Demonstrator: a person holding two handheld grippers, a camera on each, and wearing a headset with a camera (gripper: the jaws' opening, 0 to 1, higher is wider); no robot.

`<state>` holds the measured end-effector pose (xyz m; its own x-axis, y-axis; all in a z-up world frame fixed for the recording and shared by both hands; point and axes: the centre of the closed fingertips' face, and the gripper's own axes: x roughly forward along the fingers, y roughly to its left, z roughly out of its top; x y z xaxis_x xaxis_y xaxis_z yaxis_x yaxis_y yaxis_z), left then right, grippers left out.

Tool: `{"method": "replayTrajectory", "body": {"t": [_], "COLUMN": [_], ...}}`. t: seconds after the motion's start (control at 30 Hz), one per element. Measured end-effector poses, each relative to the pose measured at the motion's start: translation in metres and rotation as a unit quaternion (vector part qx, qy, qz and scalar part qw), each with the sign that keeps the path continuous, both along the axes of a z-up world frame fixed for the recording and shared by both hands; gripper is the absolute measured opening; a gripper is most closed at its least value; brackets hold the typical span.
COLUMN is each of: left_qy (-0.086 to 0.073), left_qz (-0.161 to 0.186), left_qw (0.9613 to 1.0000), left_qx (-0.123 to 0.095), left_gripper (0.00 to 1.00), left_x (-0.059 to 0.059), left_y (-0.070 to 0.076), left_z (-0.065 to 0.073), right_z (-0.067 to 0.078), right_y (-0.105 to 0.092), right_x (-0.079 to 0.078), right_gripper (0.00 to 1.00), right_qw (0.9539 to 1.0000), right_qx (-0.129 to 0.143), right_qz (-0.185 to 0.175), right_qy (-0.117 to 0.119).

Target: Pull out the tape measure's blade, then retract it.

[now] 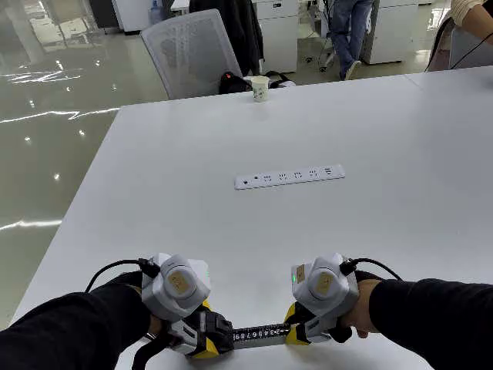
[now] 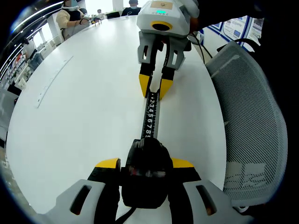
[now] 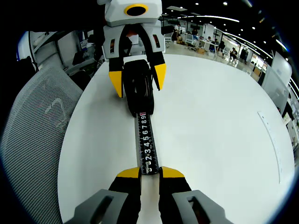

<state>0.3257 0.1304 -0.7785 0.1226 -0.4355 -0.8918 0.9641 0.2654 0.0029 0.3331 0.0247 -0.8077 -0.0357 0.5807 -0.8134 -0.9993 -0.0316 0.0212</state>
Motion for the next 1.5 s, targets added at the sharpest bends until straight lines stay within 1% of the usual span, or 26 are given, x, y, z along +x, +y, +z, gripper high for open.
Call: {"method": "replayTrajectory", "body": {"t": [0.33, 1.5], "left_qy": [-0.001, -0.001], "left_qz": [0.001, 0.003], "left_qw": [1.0, 1.0], "left_qx": [0.0, 0.0], "left_gripper": [0.35, 0.35], "left_x": [0.0, 0.0], "left_y": [0.0, -0.001], "left_z": [0.0, -0.001], "right_z": [0.0, 0.0], "right_y": [-0.011, -0.032], "right_x": [0.001, 0.006], "right_gripper": [0.1, 0.1], "right_qw": [1.0, 0.9999], "right_qx": [-0.004, -0.01], "right_qz": [-0.003, -0.003], "right_qy": [0.003, 0.001]}}
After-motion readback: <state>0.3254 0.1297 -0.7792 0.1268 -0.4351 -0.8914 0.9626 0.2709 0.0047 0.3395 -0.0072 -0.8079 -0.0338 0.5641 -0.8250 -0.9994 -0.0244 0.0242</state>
